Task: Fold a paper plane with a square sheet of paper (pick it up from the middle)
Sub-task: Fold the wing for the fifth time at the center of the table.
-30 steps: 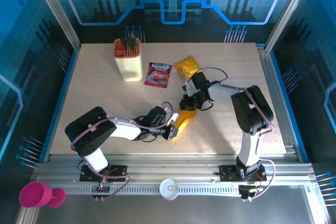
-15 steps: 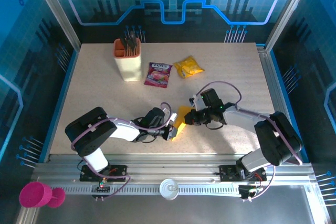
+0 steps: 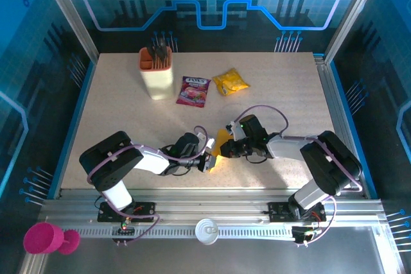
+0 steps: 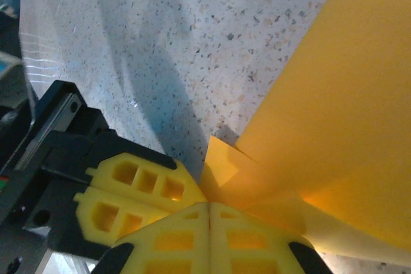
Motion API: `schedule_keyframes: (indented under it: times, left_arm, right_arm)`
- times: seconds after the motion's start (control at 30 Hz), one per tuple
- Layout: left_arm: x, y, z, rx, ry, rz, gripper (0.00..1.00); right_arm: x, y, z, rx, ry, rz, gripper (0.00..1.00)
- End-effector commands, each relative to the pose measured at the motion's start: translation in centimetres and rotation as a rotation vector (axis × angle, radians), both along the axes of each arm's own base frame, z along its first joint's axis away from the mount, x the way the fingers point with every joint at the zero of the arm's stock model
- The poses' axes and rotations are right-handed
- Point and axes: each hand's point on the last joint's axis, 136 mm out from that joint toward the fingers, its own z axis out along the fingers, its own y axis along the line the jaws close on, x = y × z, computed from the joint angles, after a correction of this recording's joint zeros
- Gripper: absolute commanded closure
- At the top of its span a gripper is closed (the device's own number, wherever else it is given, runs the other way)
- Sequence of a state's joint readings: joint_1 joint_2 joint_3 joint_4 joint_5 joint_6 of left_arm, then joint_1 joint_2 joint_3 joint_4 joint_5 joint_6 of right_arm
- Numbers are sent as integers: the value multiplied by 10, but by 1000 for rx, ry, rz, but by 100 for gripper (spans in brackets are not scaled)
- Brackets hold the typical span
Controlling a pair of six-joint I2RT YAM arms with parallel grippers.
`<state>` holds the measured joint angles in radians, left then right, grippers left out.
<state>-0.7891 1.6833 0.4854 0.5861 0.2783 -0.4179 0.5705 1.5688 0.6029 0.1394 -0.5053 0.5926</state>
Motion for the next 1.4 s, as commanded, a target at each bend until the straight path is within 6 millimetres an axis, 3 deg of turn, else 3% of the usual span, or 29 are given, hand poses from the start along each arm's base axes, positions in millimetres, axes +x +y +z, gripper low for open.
schedule_keyframes:
  times: [0.0, 0.67, 0.93, 1.0, 1.1, 1.23, 1.33, 1.37]
  left_arm:
    - [-5, 13, -17, 41, 43, 21, 100]
    - [-6, 17, -19, 35, 52, 26, 100]
    - [-4, 16, -14, 23, 47, 29, 100]
    - [-3, 15, -8, 9, 37, 31, 100]
    - [0, 16, 8, -19, 13, 42, 83]
    - [2, 17, 31, -37, -25, 45, 69]
    - [2, 15, 44, -33, -41, 23, 72]
    - [1, 14, 46, -28, -42, 12, 80]
  right_arm:
    - [6, 9, 1, 25, -23, 7, 99]
    - [17, 16, -21, 7, 5, 7, 100]
    - [12, 11, -44, -39, 66, -2, 100]
    - [8, 8, -51, -58, 91, -5, 100]
    - [2, 3, -59, -77, 115, -11, 100]
    - [-2, -1, -64, -90, 132, -16, 100]
    - [-4, -2, -67, -99, 142, -17, 100]
    - [-4, -2, -68, -101, 145, -18, 100]
